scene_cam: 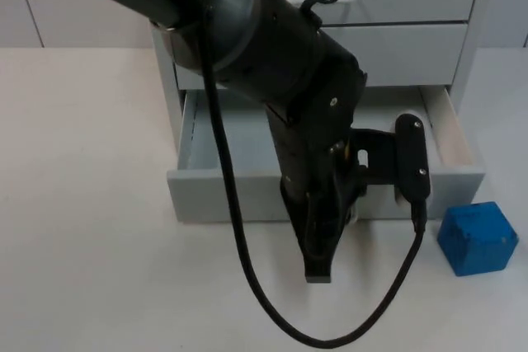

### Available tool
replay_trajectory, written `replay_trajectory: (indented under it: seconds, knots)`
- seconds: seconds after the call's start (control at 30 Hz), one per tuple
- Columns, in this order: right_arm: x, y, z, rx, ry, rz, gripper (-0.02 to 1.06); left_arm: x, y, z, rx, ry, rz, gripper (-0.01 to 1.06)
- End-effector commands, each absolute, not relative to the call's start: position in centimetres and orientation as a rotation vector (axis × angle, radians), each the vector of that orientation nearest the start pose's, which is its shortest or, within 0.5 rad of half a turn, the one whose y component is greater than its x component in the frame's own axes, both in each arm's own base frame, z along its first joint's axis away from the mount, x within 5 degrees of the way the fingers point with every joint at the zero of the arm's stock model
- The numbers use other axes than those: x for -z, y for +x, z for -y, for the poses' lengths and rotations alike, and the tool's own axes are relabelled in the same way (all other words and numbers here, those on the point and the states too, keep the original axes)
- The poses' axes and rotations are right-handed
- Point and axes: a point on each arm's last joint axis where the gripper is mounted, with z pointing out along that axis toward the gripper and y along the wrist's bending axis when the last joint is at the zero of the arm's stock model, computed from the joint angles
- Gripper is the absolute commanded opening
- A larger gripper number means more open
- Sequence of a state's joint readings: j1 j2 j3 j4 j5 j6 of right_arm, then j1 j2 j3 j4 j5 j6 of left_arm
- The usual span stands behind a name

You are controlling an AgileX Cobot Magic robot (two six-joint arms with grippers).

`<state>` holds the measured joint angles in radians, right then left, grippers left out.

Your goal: Open the drawer with the left hand, place the block into the drawer with the right hand, then close the drawer with the left hand.

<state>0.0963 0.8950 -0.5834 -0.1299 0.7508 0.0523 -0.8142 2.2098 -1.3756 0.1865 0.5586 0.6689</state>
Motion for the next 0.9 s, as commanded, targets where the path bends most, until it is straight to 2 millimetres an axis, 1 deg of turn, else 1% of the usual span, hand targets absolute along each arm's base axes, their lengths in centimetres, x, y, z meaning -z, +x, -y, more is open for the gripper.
replay_trajectory:
  seconds: [0.0, 0.23, 0.3, 0.33, 0.43, 0.47, 0.5, 0.57, 0.6, 0.67, 0.8, 0.87]
  knots:
    - [-25.8, 15.4, -0.5, 0.098, -0.133, -2.526, 1.05, -6.8, 27.6, 29.4, 0.144, -2.397, 2.175, 0.0]
    - [-25.8, 15.4, -0.5, 0.098, -0.133, -2.526, 1.05, -6.8, 27.6, 29.4, 0.145, -2.41, 2.161, 0.0]
    - [-25.8, 15.4, -0.6, 0.096, -0.132, -2.527, 1.05, -6.8, 27.6, 29.4, 0.145, -2.409, 2.161, 0.01]
    - [-25.8, 15.4, -0.6, 0.09, -0.129, -2.527, 1.05, -6.8, 27.6, 29.4, 0.145, -2.409, 2.161, 0.05]
    - [-25.8, 15.4, -0.6, 0.09, -0.129, -2.527, 1.05, -6.9, 27.7, 29.5, 0.145, -2.411, 2.162, 0.32]
    - [-25.8, 15.4, -0.6, 0.09, -0.129, -2.527, 1.05, -6.9, 27.7, 29.5, 0.145, -2.406, 2.168, 0.45]
    - [-25.8, 15.4, -0.6, 0.09, -0.129, -2.527, 1.05, -6.9, 27.7, 29.5, 0.145, -2.406, 2.168, 0.45]
    - [-25.8, 15.4, -0.6, 0.09, -0.129, -2.527, 1.05, -7.2, 27.6, 29.4, 0.149, -2.4, 2.171, 0.67]
    - [-25.8, 15.4, -0.6, 0.09, -0.129, -2.527, 1.05, -7.4, 27.7, 29.4, 0.148, -2.396, 2.183, 0.72]
    - [-25.8, 15.4, -0.6, 0.09, -0.129, -2.527, 1.05, -7.7, 27.7, 29.4, 0.149, -2.401, 2.187, 0.74]
    - [-25.8, 15.4, -0.6, 0.09, -0.129, -2.527, 1.05, -9.1, 27.9, 29.7, 0.146, -2.44, 2.233, 0.73]
    - [-25.8, 15.4, -0.6, 0.091, -0.128, -2.529, 1.05, -9.2, 27.9, 29.8, 0.147, -2.445, 2.235, 0.73]
